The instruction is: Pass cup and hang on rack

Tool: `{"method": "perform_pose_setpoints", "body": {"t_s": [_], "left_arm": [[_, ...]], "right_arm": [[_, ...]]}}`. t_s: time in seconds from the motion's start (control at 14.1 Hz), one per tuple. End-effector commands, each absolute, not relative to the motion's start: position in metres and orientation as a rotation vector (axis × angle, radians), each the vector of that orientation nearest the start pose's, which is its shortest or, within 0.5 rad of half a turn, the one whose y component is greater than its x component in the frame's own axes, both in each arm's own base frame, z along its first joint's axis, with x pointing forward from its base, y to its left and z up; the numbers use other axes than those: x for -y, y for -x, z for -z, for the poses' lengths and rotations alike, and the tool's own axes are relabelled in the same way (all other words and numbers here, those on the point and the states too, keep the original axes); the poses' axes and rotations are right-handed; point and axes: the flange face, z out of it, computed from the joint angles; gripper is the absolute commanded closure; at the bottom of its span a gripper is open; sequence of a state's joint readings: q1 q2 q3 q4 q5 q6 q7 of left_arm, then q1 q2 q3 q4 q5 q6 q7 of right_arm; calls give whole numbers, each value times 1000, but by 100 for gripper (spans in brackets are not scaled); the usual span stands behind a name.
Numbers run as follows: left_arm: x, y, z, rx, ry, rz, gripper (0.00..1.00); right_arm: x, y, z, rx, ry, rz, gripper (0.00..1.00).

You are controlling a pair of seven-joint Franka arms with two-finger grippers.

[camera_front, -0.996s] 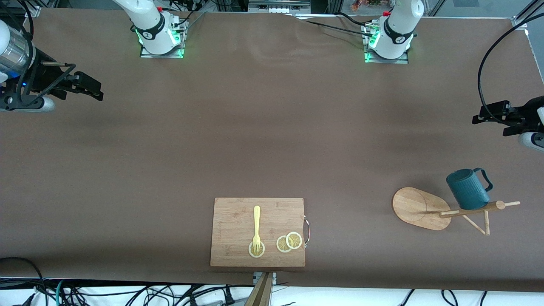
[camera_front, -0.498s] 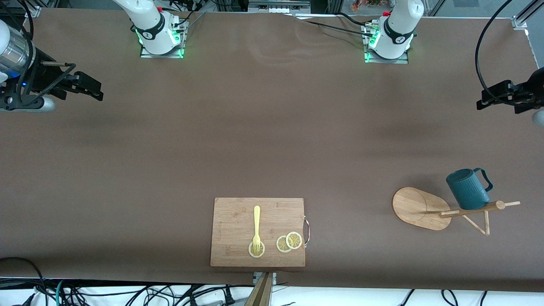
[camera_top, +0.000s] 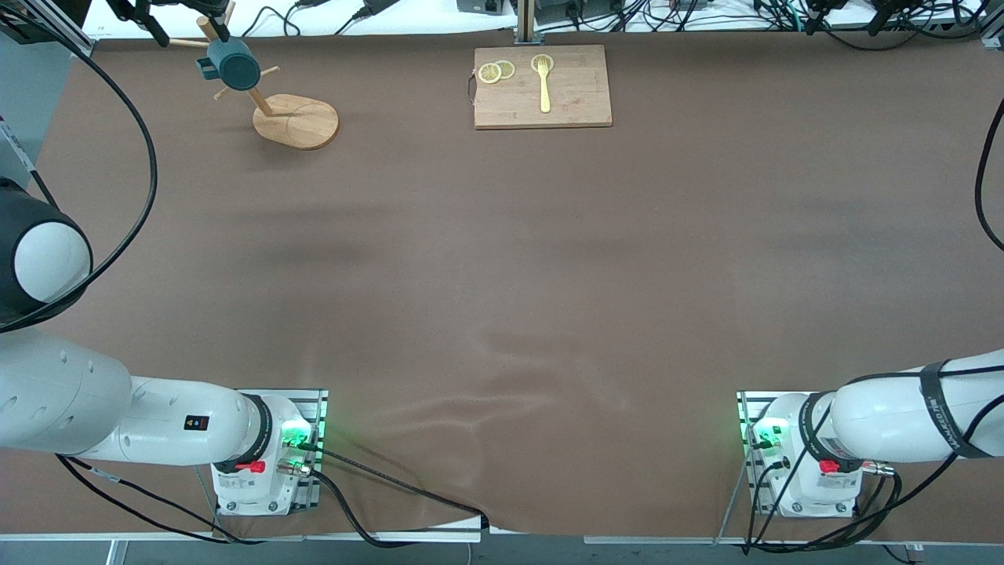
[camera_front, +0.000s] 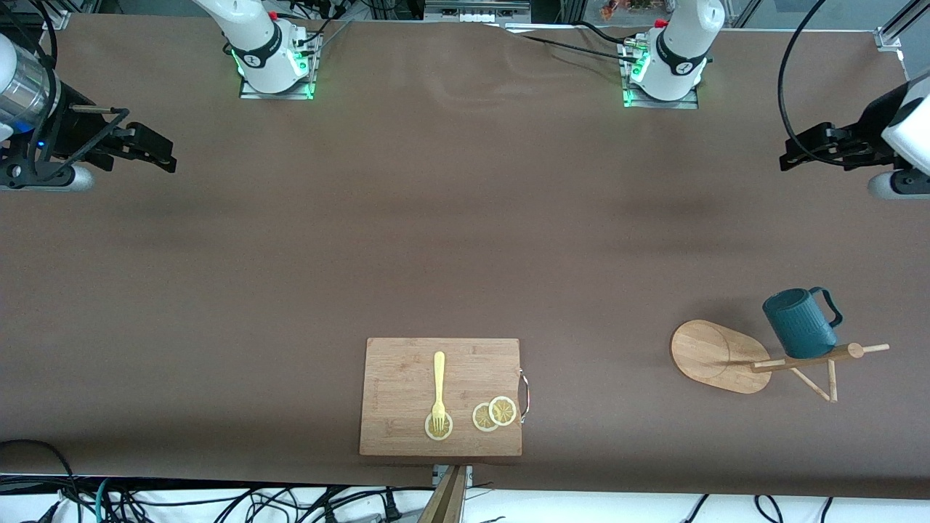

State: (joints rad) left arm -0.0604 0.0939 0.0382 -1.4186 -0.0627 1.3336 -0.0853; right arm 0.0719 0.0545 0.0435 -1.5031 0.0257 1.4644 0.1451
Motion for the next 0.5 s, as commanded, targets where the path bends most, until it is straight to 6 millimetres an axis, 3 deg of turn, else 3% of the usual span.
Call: {"method": "perform_pose_setpoints", "body": {"t_s": [0.0,0.43], "left_arm": [[21,-553,-626,88,3159,-261,0],[28,-568,-619,75,3143,-280,0]], "right_arm": [[-66,-549,-624,-36,3120,-127,0],[-62,-551,-624,-36,3119,-122,0]]}}
